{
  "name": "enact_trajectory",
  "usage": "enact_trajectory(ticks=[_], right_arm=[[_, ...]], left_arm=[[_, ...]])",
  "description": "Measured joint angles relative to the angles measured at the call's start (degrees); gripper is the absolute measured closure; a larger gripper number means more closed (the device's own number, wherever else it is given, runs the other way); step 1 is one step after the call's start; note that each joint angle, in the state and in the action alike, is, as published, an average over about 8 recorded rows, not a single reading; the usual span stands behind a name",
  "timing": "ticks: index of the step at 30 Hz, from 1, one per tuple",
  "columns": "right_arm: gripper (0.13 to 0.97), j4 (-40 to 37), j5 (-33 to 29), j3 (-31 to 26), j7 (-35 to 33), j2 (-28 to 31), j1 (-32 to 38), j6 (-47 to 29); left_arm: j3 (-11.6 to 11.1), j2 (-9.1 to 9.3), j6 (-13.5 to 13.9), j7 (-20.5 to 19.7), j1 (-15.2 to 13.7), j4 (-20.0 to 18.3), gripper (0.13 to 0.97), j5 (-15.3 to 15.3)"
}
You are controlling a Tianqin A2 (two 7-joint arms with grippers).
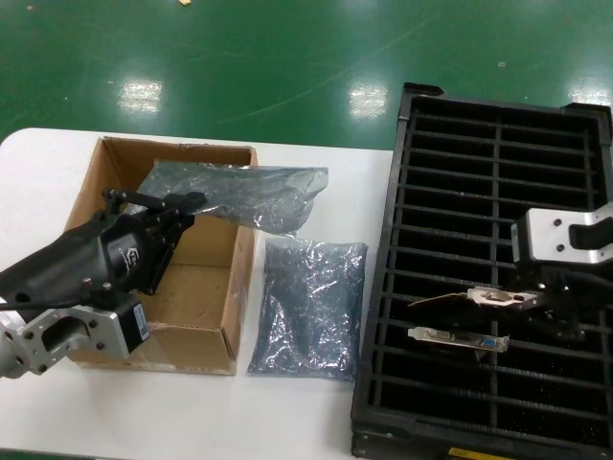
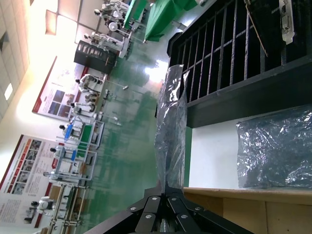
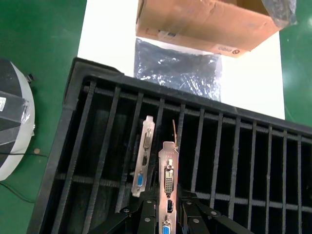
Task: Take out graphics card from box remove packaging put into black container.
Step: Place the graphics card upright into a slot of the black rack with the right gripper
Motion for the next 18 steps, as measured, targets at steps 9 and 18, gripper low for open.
enact_trajectory(ticks=[9,18], right_arm=[[0.905,-0.70,-0.01,-1.87,1.39,-2.15,1.92,-0.55],[0.905,-2.76,2.04,-6.74,3.55,-3.78,5.60,-0.75]], left_arm=[[0.00,0.00,0.00,0.00,0.00,0.00,0.957,0.00],[0.00,0.00,0.00,0.00,0.00,0.00,0.957,0.00]])
